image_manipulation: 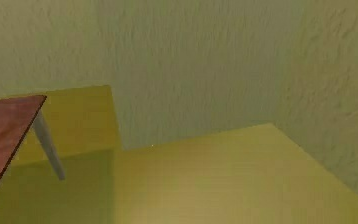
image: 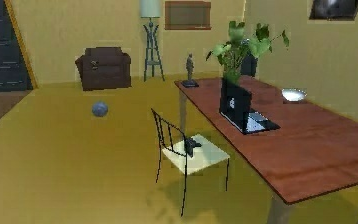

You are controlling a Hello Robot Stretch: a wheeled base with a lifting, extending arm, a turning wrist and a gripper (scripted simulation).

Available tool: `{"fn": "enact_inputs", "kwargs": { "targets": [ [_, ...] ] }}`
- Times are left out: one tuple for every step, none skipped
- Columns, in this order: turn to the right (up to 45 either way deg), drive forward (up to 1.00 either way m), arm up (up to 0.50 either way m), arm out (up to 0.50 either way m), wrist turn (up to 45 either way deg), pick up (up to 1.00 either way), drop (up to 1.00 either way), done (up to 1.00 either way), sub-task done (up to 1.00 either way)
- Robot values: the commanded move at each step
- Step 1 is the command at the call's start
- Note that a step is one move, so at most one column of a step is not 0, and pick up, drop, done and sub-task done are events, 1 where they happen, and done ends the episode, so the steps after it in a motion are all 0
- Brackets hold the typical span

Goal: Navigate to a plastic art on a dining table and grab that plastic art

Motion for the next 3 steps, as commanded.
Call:
{"fn": "enact_inputs", "kwargs": {
  "targets": [
    [-36.0,0.00,0.00,0.00,0.0,0.00,0.00,0.00,0.00],
    [0.0,1.00,0.00,0.00,0.0,0.00,0.00,0.00,0.00],
    [18.0,0.00,0.00,0.00,0.0,0.00,0.00,0.00,0.00]
  ]
}}
